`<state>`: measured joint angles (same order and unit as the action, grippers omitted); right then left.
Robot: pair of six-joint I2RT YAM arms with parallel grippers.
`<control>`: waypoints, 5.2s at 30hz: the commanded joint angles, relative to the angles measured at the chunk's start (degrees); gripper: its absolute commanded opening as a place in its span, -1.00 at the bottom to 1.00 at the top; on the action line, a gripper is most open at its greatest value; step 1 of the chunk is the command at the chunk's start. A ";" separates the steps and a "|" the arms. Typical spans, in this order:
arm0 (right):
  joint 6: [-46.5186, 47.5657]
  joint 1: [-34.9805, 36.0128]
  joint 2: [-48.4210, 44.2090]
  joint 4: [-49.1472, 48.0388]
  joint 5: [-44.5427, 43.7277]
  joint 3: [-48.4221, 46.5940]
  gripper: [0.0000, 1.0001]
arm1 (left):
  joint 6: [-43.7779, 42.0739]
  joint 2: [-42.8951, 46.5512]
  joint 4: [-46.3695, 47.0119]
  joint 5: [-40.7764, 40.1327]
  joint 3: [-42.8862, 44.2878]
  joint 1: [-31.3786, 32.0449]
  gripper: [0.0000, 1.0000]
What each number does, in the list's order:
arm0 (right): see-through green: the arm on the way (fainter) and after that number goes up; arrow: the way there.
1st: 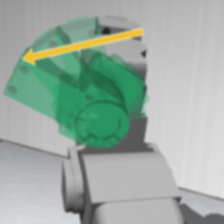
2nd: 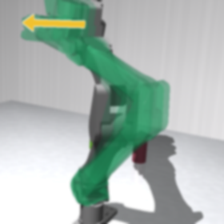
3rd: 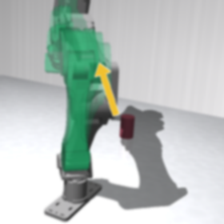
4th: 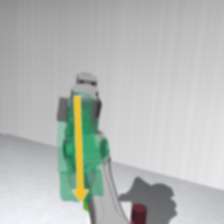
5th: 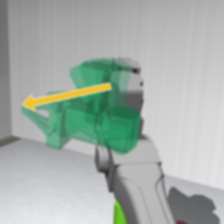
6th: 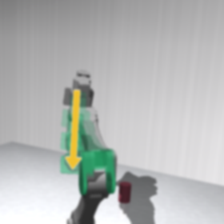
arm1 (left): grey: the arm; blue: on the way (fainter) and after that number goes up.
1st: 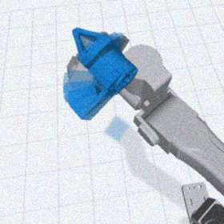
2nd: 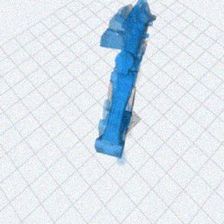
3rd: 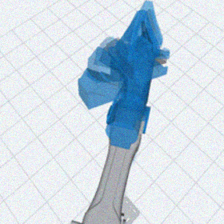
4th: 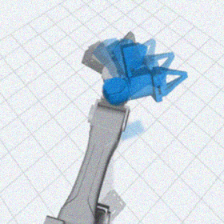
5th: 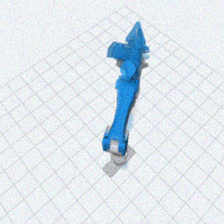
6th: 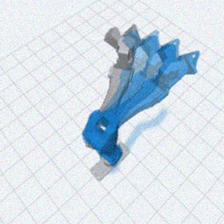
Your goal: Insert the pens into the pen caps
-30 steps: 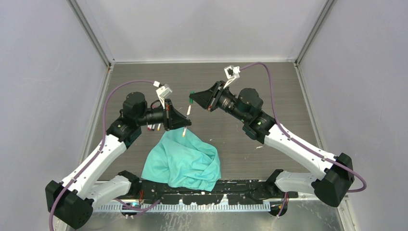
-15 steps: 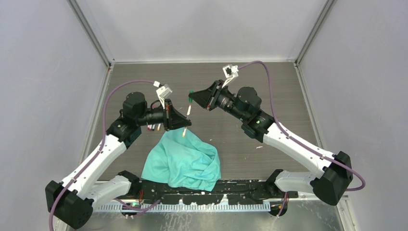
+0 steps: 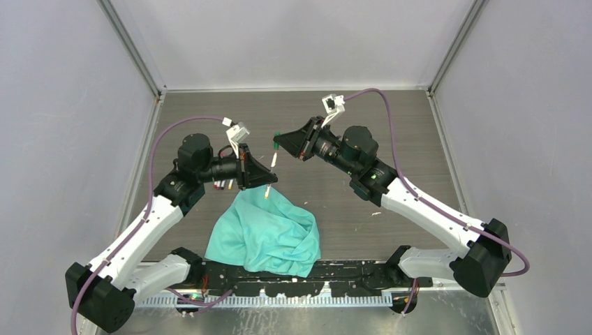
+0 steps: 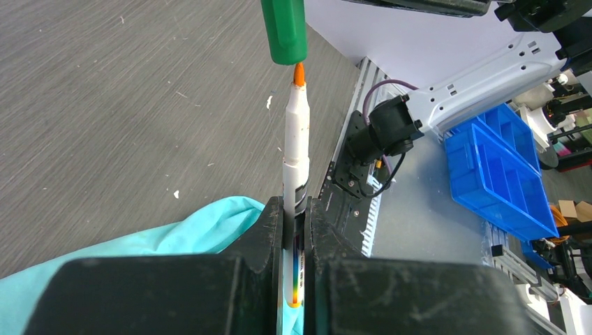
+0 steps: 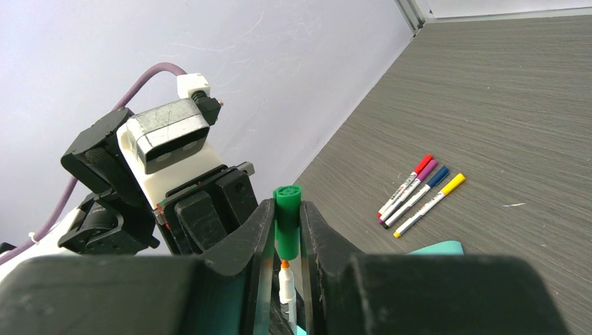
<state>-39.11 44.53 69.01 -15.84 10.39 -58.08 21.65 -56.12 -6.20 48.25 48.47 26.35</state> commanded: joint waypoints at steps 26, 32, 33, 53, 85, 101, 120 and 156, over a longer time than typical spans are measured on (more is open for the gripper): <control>0.95 0.96 -1.39 -3.33 4.20 1.47 -0.99 | -1.08 2.75 1.74 -2.10 0.21 -0.23 -0.99; 1.54 3.14 -1.88 -4.78 4.90 4.17 -0.99 | -1.26 3.14 1.63 -2.67 0.09 -0.23 -0.99; 1.58 3.59 -1.93 -5.22 4.82 5.05 -0.99 | -1.26 3.18 1.63 -2.83 0.13 -0.24 -0.99; 5.33 7.83 -8.24 0.84 -1.79 9.62 0.23 | -3.95 3.75 1.48 -0.12 -0.11 -0.03 -1.00; 11.00 2.33 -3.62 5.35 18.40 2.02 -0.99 | -5.35 5.02 2.38 6.53 -0.28 3.54 -1.00; 7.09 5.15 -1.84 3.43 29.56 13.93 -0.99 | -4.13 8.01 5.84 3.43 -1.92 3.44 -1.00; 2.02 13.59 0.38 -0.73 29.23 22.46 -0.99 | -3.04 10.25 7.70 0.18 -3.09 2.20 -1.00; 13.19 12.67 -10.17 29.43 -0.70 4.57 0.35 | -19.10 8.53 -10.51 -7.88 0.82 1.23 -1.00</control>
<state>-30.37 57.14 59.57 -5.85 16.25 -47.00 10.39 -47.18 -17.87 53.78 43.53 27.70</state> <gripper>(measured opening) 0.550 0.061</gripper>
